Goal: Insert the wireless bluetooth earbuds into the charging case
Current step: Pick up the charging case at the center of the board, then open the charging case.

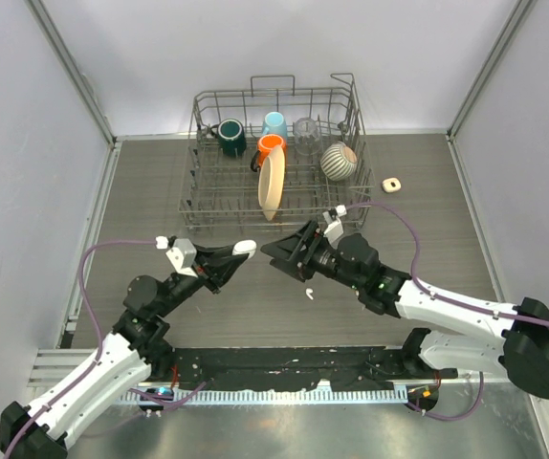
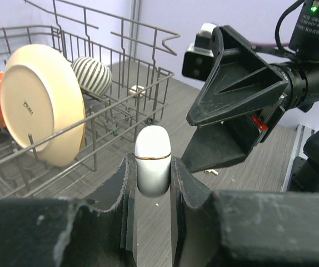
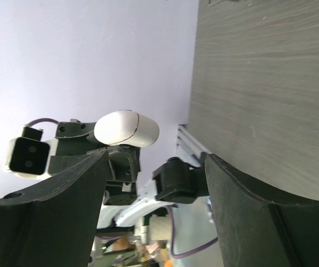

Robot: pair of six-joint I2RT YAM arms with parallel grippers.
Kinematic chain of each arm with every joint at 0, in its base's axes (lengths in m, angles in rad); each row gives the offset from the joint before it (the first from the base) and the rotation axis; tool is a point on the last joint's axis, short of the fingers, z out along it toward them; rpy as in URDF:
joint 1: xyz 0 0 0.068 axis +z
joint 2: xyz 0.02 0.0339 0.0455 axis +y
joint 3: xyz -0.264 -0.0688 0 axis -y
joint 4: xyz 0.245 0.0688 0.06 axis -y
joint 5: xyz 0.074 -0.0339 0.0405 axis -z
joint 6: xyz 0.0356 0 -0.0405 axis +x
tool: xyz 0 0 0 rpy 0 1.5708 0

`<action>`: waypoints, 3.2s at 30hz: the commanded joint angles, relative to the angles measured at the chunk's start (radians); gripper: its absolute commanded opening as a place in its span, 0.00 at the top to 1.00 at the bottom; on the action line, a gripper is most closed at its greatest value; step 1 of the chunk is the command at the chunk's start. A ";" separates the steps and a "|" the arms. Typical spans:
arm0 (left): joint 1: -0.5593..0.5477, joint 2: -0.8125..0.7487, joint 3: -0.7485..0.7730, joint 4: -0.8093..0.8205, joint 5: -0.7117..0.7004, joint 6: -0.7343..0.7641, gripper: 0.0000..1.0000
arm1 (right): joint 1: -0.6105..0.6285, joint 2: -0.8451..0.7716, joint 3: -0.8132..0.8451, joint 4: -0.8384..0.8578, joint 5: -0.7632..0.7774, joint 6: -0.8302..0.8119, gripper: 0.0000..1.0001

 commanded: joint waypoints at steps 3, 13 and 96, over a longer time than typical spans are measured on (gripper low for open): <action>0.002 -0.006 -0.035 0.205 0.011 0.035 1.00 | 0.051 0.031 -0.030 0.248 0.053 0.232 0.25; 0.002 -0.023 -0.063 0.244 0.008 0.019 1.00 | 0.072 0.138 -0.016 0.382 0.087 0.321 0.25; 0.002 0.089 -0.030 0.328 0.083 -0.109 0.61 | 0.114 0.250 0.038 0.519 0.035 0.287 0.86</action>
